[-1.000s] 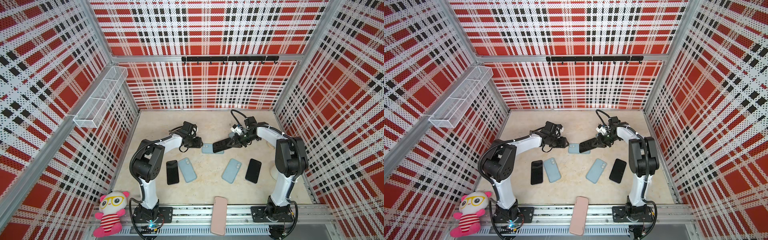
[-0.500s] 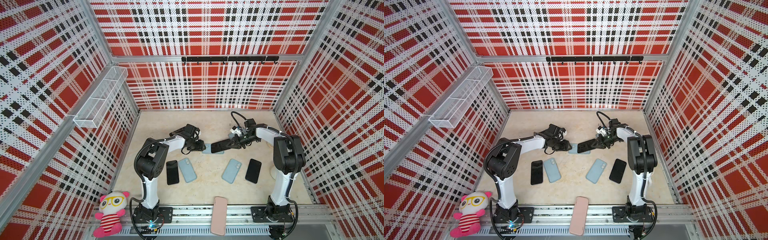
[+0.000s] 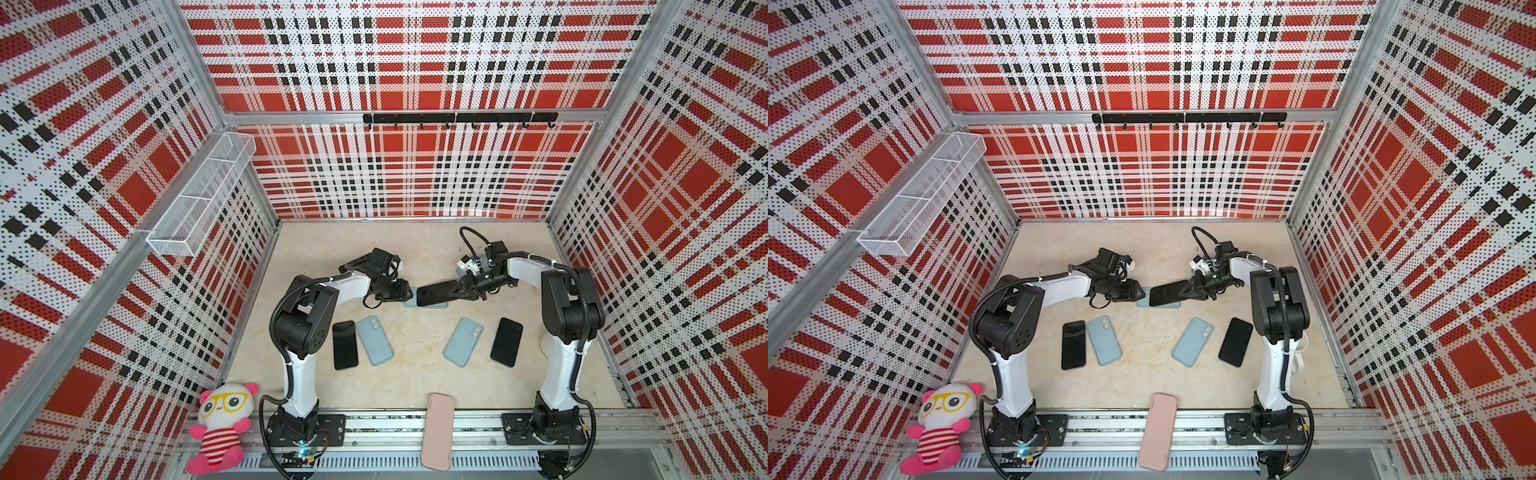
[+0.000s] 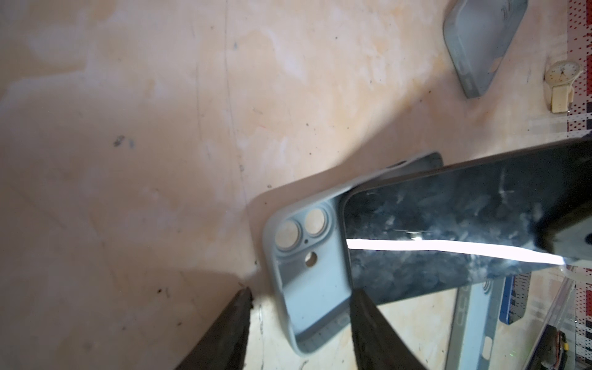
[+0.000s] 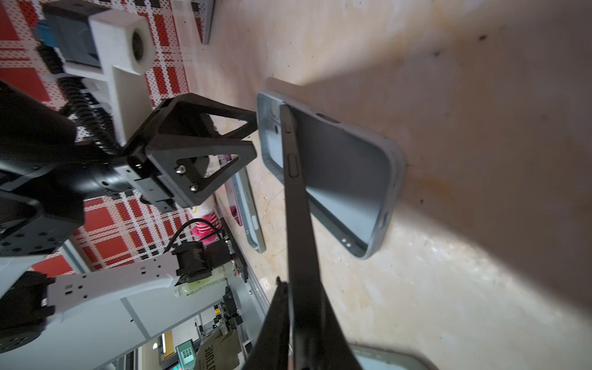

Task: Put the phone into the phone case

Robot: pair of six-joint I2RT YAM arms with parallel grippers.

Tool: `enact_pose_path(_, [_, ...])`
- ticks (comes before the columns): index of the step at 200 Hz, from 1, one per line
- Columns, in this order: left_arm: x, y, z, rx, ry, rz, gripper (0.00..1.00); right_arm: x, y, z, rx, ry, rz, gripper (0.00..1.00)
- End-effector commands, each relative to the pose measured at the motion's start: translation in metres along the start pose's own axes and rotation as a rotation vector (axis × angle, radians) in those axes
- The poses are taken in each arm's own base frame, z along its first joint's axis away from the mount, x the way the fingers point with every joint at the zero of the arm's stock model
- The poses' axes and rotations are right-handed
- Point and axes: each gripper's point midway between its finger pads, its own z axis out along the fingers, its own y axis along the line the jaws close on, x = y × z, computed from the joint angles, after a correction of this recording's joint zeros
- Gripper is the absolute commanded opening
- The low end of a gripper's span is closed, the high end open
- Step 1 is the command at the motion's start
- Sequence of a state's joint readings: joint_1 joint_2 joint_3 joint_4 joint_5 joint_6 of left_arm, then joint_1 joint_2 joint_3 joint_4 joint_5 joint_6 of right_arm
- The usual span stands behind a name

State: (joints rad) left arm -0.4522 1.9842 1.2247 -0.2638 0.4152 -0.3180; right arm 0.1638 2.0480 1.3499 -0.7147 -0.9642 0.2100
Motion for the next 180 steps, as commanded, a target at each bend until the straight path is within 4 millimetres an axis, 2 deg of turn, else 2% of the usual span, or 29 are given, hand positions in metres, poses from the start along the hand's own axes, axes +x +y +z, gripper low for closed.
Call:
enact_pose_path(1, [0.011, 0.002, 0.01, 0.002, 0.039, -0.014, 0.52, 0.004, -0.01, 0.018, 0.034, 0.028, 0.009, 0.18])
enact_pose_path(113, [0.014, -0.003, 0.014, 0.002, 0.049, 0.0, 0.48, 0.003, -0.007, 0.044, 0.045, 0.048, 0.006, 0.25])
enact_pose_path(180, [0.015, -0.006, 0.014, 0.002, 0.055, 0.014, 0.47, 0.002, -0.002, 0.049, 0.06, 0.062, -0.003, 0.27])
